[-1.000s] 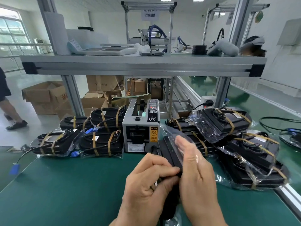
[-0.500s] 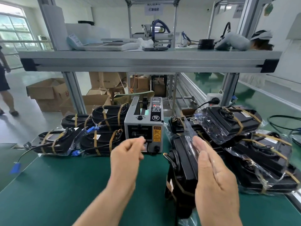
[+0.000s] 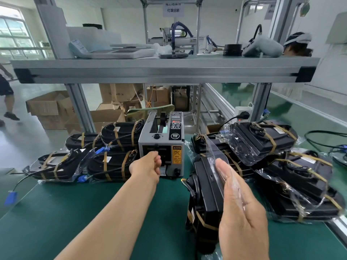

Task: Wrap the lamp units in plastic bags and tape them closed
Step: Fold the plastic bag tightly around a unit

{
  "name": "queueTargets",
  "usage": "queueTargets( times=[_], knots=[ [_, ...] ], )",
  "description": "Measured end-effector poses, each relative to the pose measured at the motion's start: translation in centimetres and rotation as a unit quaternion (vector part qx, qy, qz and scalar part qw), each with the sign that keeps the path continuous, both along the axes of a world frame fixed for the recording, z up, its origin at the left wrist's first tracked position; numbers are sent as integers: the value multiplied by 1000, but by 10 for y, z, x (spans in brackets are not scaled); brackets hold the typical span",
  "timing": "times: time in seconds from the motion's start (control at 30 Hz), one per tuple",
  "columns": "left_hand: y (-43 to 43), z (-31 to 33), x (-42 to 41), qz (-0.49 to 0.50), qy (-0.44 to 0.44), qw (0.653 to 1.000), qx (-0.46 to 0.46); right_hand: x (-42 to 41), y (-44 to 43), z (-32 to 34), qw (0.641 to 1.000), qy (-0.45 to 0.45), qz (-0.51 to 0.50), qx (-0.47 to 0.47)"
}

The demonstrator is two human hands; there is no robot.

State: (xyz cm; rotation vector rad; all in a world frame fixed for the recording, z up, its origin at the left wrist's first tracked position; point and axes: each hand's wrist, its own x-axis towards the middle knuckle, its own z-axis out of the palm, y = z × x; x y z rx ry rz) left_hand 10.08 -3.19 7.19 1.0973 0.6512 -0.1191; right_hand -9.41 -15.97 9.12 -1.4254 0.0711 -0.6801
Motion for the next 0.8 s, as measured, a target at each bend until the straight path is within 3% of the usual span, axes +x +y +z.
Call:
queueTargets(
  times=[0.17, 0.3, 0.4, 0.5, 0.63, 0.8],
  knots=[
    [-5, 5, -10, 64, -42, 997, 0, -1, -1, 0, 1000, 4, -2, 0],
    [6, 20, -48, -45, -153, 987, 30, -2, -4, 0, 1000, 17, 2, 5],
    [13, 41, -85, -215, -259, 939, 65, -3, -4, 2, 1000, 13, 15, 16],
    [8, 62, -112, -332, -309, 880, 140, -2, -3, -1, 999, -13, 22, 21],
    [-2, 77, -125, -383, -338, 822, 249, -2, -5, -6, 999, -15, 23, 41],
    [-9, 82, -123, -416, -327, 796, 295, -3, -6, -7, 1000, -8, 11, 28]
  ],
)
